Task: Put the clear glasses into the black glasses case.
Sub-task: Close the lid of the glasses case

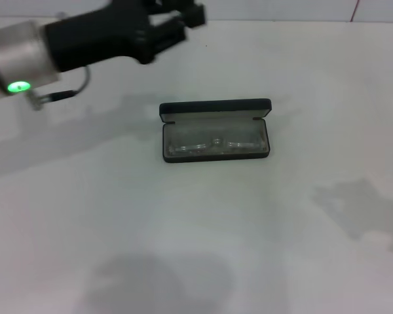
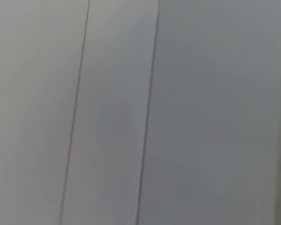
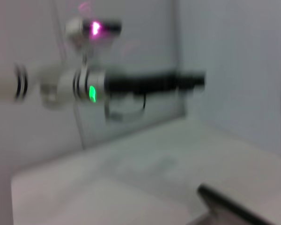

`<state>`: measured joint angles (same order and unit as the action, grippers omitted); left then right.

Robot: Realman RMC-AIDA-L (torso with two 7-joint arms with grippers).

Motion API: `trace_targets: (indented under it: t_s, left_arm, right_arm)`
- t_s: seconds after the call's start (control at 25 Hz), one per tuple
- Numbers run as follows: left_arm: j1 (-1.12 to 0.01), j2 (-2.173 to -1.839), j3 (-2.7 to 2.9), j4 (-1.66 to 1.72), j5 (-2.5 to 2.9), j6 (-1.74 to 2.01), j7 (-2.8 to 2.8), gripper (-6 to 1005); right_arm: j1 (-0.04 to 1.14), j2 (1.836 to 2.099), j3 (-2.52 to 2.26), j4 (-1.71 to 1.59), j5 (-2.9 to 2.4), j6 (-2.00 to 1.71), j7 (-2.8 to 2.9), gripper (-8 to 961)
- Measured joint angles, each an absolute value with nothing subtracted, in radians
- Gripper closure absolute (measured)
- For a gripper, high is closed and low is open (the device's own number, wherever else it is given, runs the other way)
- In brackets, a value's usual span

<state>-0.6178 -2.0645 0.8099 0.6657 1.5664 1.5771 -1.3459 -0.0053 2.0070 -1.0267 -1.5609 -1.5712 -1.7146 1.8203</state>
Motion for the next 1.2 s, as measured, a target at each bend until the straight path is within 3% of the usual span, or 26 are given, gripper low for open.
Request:
trace_targets:
  t_s: [0.12,0.32,1.2]
  left_arm:
    - [-0.694,-2.084,0.820,0.626,1.686,1.452,-1.344,657]
    - [-0.787,-2.086,0.953,0.529,1.742,1.241,-1.353,667]
    - [-0.804,-2.081,1.106,0.517,1.819,1.085,-1.468,677]
  right_arm:
    - [0.002,2.007,-0.887,-1.375,-1.473,-1.796,1.743,837]
    - [0.001,2.008,-0.786,-1.223,-1.447,-1.840,1.671,836]
    - [0.067,2.006,-0.754,-1.048,-1.522,-1.802,1.598,832]
